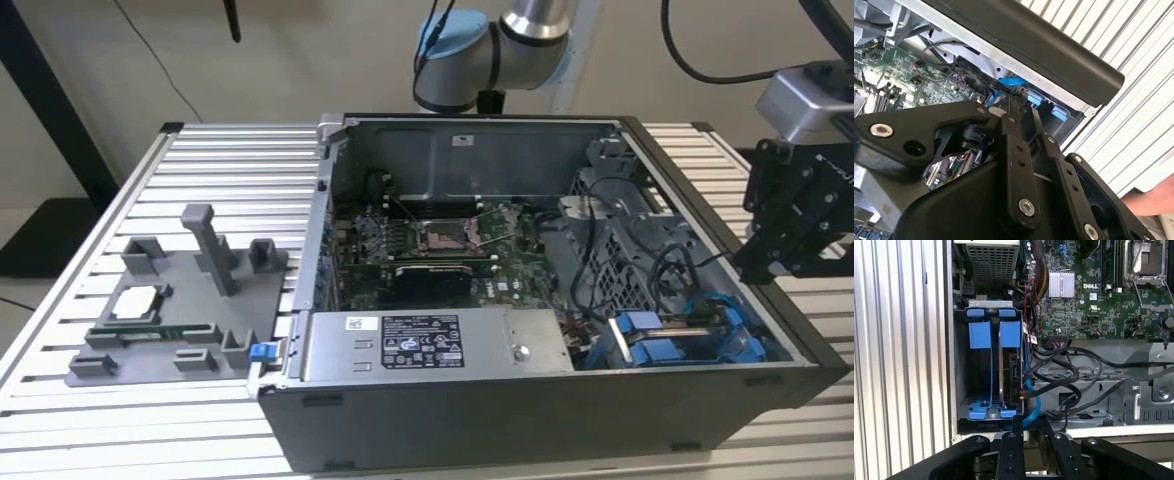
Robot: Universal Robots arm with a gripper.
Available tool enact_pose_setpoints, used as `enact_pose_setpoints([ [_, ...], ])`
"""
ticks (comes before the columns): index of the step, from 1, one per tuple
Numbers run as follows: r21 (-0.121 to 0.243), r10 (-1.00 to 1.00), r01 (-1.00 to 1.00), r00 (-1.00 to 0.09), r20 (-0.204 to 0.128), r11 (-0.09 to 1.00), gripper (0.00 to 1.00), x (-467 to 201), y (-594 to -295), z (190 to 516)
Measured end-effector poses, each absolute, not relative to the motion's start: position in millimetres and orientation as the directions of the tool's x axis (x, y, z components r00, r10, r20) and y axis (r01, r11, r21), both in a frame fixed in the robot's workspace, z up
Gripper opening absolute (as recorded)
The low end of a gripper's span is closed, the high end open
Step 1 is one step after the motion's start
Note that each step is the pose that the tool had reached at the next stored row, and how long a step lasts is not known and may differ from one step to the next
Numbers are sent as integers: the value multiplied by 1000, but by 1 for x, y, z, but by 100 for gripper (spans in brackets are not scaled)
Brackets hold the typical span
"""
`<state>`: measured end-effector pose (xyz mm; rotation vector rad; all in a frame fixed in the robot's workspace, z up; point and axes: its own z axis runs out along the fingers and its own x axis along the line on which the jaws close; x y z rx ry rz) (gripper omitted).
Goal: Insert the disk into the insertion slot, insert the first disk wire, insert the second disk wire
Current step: 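Insert the second disk wire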
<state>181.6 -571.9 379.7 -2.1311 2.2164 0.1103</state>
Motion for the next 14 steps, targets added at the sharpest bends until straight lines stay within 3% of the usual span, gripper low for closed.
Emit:
enact_pose_setpoints([
  [6, 7, -992, -999, -39, -116, 39, 100, 182, -572, 378],
  [7, 8, -992, -999, -39, -118, 39, 0, 182, -572, 378],
  [14, 8, -992, -999, -39, -120, 39, 0, 182, -572, 378],
])
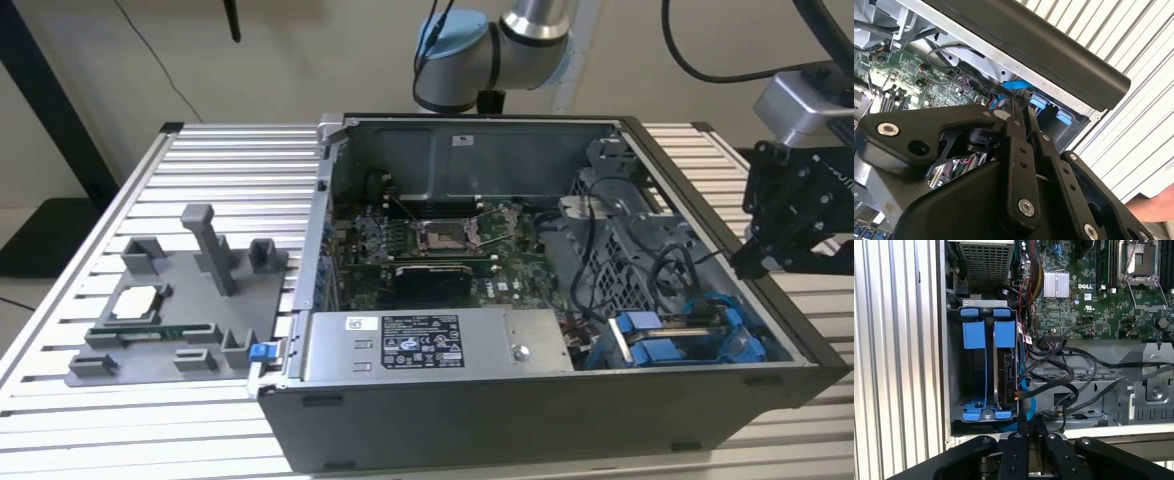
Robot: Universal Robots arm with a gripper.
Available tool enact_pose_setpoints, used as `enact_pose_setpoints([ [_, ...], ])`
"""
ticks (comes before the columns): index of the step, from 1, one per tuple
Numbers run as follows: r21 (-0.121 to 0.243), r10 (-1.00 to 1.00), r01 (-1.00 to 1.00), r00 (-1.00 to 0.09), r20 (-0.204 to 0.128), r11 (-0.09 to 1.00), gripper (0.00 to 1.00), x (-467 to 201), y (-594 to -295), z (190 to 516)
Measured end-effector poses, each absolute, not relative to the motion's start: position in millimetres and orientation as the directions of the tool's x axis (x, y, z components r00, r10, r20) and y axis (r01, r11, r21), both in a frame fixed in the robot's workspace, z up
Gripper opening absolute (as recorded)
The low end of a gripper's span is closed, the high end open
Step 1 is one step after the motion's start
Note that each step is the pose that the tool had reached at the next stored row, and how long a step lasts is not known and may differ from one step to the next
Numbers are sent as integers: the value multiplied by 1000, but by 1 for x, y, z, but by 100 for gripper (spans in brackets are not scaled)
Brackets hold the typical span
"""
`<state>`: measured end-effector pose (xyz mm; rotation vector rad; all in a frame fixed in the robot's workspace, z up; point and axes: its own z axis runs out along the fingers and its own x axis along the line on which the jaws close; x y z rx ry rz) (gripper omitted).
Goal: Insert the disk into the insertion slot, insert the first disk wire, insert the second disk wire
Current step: 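Insert the second disk wire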
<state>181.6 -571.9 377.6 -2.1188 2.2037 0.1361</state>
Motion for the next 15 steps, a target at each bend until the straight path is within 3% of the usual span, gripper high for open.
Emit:
enact_pose_setpoints([
  [15, 8, -991, -999, -44, -127, 43, 0, 160, -571, 386],
])
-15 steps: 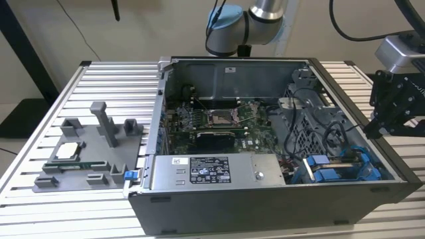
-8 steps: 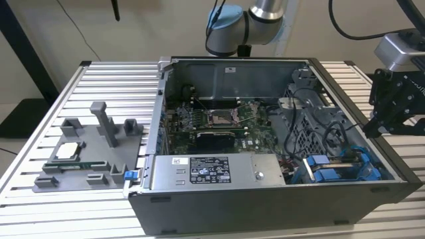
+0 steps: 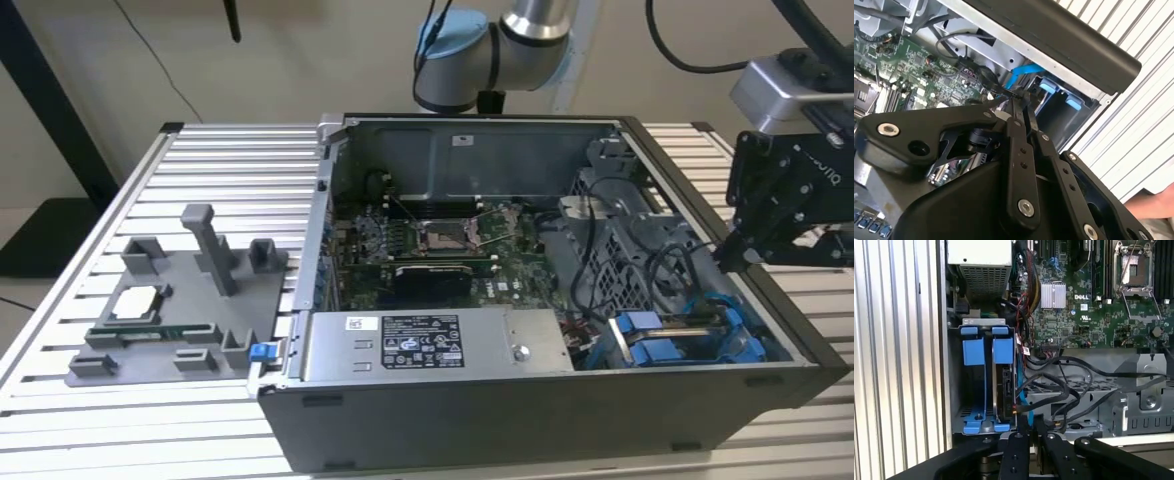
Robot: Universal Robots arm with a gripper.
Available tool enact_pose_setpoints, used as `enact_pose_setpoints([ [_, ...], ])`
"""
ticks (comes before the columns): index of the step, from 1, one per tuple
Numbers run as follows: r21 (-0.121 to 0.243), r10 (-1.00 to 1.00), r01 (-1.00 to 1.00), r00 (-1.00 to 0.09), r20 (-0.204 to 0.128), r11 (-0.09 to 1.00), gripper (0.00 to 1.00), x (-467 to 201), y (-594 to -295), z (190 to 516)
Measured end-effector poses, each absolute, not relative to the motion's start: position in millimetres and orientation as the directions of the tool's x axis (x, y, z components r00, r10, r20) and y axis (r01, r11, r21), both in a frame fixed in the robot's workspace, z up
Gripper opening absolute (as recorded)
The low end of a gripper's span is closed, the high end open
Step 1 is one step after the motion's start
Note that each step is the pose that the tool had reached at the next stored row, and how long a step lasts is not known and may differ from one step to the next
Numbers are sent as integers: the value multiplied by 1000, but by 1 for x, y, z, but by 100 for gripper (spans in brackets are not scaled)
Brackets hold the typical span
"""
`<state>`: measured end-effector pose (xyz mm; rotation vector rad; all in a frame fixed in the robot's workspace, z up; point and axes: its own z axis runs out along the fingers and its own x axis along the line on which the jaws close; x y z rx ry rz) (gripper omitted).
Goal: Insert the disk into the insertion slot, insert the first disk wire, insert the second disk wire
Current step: 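Insert the second disk wire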
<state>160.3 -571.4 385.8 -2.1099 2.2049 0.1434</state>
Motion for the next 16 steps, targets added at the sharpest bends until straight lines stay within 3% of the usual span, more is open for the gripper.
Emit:
enact_pose_setpoints([
  [13, 13, -990, -999, -47, -130, 45, 0, 120, -569, 386],
  [16, 34, -991, -998, -49, -128, 45, 0, 116, -569, 386],
])
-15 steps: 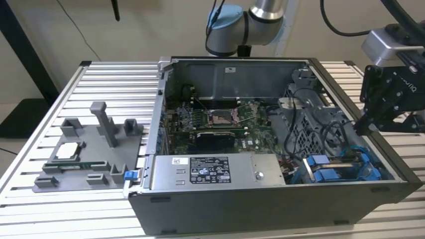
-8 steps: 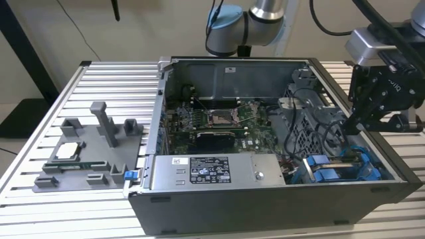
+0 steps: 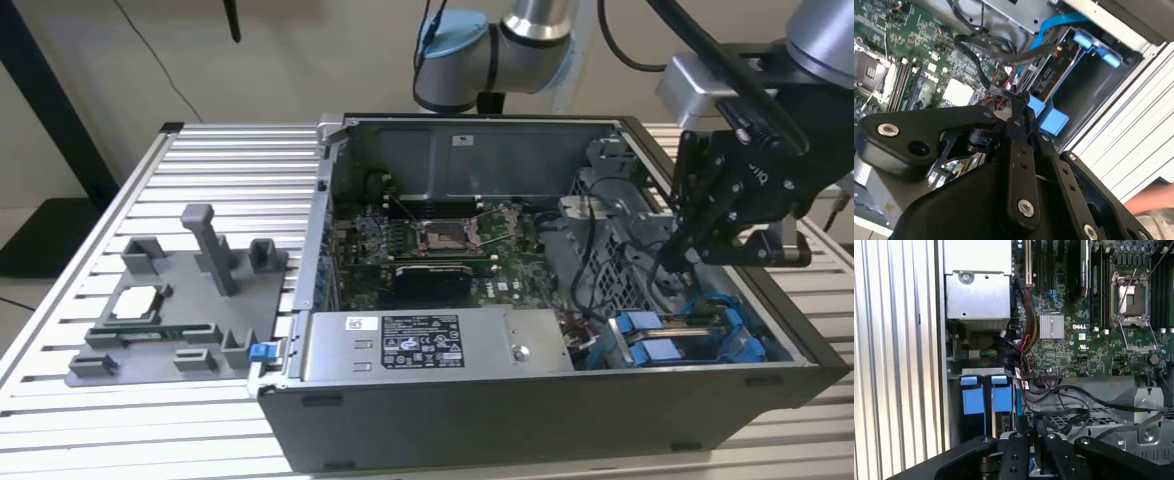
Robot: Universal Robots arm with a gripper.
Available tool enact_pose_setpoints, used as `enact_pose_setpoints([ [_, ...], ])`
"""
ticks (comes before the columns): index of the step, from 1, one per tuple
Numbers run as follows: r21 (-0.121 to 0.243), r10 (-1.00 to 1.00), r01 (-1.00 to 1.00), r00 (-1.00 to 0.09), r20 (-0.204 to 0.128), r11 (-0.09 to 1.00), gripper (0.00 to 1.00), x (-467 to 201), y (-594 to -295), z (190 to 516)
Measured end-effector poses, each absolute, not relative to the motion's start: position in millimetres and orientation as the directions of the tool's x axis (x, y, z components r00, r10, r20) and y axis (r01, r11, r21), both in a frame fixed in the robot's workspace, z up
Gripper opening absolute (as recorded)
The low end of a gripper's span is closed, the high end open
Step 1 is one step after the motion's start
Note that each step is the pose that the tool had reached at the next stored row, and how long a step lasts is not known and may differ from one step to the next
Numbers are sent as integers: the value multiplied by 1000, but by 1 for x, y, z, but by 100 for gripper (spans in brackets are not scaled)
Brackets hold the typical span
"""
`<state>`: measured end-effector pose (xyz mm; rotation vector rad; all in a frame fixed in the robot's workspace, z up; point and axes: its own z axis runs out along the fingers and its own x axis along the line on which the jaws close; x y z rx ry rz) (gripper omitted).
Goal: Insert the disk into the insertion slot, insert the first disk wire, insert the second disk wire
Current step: 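Insert the second disk wire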
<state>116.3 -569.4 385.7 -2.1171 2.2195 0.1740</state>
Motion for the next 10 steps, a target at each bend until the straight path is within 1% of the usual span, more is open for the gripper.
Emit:
enact_pose_setpoints([
  [2, 56, -991, -997, -52, -123, 46, 0, 116, -569, 385],
  [3, 62, -991, -997, -53, -122, 46, 0, 116, -569, 385],
  [10, 68, -991, -997, -54, -121, 46, 0, 116, -571, 376],
])
